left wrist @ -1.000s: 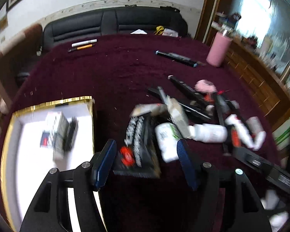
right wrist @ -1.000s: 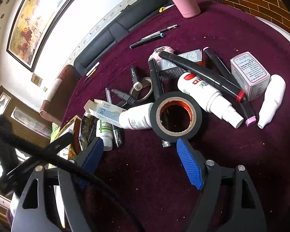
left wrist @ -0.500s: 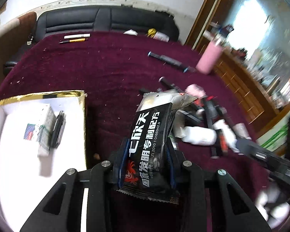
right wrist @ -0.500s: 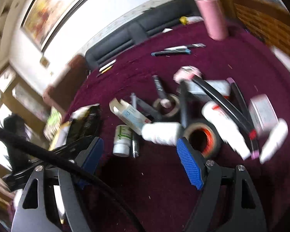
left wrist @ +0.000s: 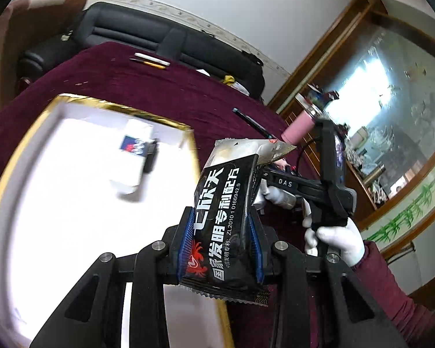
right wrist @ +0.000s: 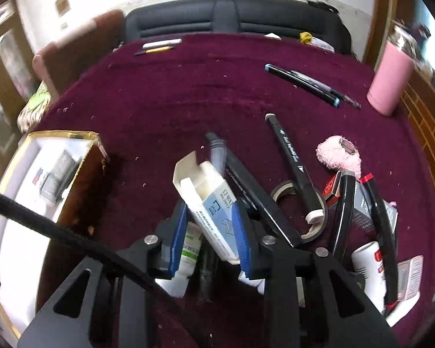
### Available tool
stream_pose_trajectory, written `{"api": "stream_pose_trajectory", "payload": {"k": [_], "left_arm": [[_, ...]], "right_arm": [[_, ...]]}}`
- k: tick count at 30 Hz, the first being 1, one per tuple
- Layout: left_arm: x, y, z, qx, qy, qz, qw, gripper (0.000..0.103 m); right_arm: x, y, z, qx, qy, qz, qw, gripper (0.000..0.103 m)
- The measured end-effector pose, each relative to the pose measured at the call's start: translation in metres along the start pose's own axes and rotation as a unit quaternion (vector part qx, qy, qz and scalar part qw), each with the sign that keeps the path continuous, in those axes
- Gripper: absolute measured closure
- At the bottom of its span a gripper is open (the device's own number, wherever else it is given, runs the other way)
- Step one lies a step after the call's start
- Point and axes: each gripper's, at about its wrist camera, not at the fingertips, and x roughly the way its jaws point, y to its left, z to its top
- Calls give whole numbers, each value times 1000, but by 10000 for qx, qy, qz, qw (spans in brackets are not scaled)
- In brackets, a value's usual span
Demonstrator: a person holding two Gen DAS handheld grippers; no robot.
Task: Organize objects
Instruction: 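Carry the packet into the tray with the left gripper while the right gripper carries a small white box there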
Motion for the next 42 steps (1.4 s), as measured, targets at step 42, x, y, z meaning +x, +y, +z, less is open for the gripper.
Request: {"api": "stream_pose_trajectory", "payload": {"k": [42], "left_arm": [[58,135,65,-843,480,1448,9847,65]], "right_arm": [[49,132,48,342,972,1534,9828,86]]}}
